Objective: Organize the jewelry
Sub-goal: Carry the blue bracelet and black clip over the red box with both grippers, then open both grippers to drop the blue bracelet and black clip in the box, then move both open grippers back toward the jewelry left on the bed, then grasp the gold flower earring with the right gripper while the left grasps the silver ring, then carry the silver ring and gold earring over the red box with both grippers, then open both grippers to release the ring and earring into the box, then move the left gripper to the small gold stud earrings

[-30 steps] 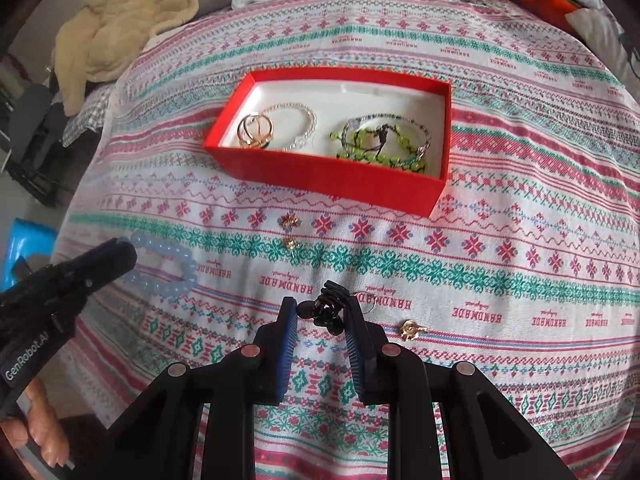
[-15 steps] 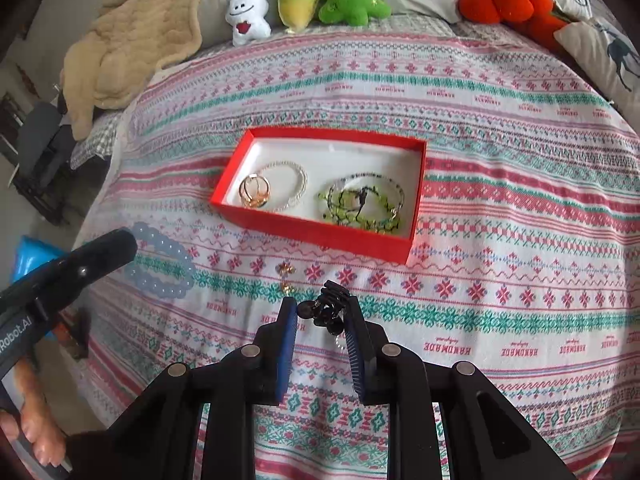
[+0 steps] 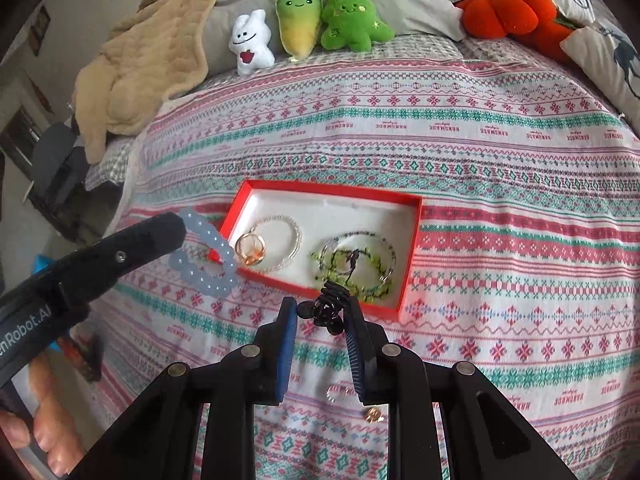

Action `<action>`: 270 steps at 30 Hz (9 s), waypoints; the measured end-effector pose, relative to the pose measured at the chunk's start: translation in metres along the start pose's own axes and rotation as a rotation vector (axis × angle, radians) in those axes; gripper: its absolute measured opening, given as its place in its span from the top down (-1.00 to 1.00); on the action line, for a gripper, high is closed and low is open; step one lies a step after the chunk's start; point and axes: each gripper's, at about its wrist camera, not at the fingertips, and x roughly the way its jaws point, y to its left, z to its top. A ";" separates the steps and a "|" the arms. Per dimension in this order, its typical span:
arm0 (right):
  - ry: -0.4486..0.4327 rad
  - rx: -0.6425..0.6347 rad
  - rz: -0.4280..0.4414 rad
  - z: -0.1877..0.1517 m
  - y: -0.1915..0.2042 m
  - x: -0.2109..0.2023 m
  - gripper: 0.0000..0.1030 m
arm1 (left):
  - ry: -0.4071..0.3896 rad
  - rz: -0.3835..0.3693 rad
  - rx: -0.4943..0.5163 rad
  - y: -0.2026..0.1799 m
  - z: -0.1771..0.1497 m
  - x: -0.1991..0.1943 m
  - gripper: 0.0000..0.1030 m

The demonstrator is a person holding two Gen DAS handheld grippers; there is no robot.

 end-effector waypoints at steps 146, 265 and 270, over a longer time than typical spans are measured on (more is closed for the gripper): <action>0.028 -0.231 -0.155 -0.098 -0.048 0.016 0.71 | 0.211 -0.051 0.341 -0.052 -0.119 0.097 0.66; 0.012 -0.219 -0.266 -0.071 0.012 0.004 -0.48 | 0.192 0.246 0.121 0.064 -0.122 0.029 -0.63; 0.016 -0.219 -0.275 -0.081 0.004 0.011 -0.48 | 0.189 0.231 0.168 0.059 -0.136 0.041 -0.63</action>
